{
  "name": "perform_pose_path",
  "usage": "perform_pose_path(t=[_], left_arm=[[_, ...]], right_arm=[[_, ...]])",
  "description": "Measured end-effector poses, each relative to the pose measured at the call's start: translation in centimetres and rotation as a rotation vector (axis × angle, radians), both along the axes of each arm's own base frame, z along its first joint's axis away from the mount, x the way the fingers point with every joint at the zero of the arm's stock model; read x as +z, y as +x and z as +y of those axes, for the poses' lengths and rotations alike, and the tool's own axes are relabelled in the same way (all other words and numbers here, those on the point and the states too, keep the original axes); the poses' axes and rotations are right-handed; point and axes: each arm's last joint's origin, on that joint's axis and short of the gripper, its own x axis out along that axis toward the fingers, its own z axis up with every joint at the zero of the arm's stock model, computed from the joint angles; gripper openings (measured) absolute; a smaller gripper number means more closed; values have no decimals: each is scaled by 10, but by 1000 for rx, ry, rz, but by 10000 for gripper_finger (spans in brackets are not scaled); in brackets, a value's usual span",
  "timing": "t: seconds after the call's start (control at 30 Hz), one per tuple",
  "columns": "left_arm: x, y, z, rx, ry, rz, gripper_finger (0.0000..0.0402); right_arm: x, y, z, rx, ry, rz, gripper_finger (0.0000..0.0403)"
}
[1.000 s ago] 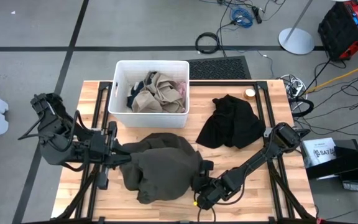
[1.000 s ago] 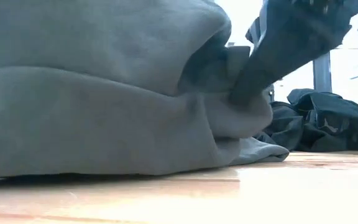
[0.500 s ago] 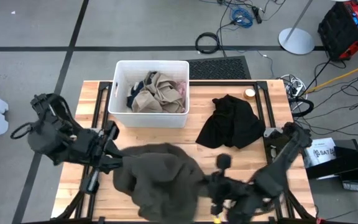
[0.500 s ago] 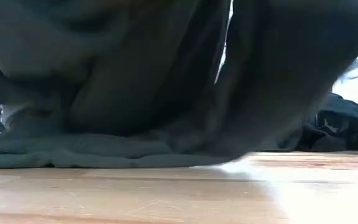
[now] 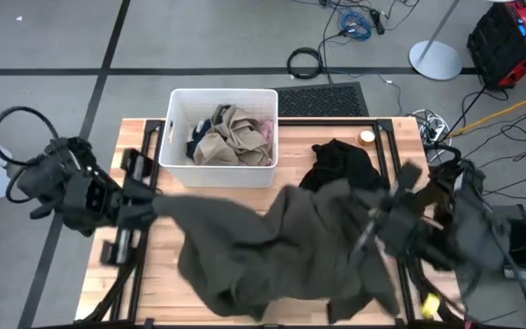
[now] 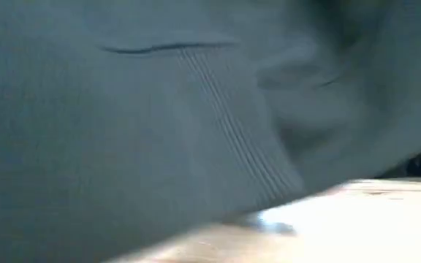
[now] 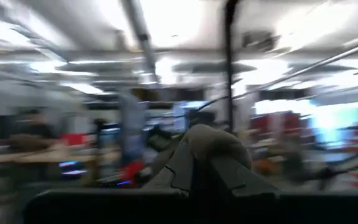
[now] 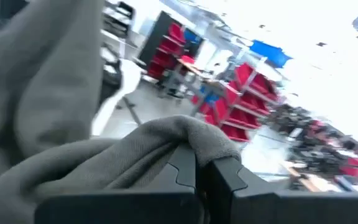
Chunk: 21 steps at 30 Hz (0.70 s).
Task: Sort clothes
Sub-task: Put the black hoodie into the white laundry bin
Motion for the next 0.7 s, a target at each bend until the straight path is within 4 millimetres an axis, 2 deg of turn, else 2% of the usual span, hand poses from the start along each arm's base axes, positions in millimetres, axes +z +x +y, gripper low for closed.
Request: perform_pose_path(t=[0.07,0.2,0.33,0.43,0.53,0.63,0.7], left_arm=[[3,-2,7,123,0,30,20],[15,-11,35,338,-77,78,20],[35,-32,65,370,-189,13,20],[48,-50,76,235,-201,-92,20],[49,-62,75,43,-168,-131,20],[45,-64,69,-64,-167,-84,20],[37,-58,59,-94,-135,-10,20]], right_arm=[[10,3,-17,-39,-22,-4,0],[28,6,-59,-54,-32,-49,0],[54,-5,-92,-20,-25,-198,0],[70,-20,-97,81,-19,-334,0],[73,-33,-94,127,26,-361,0],[62,-37,-85,110,109,-283,0],[48,-38,-76,126,169,-216,0]])
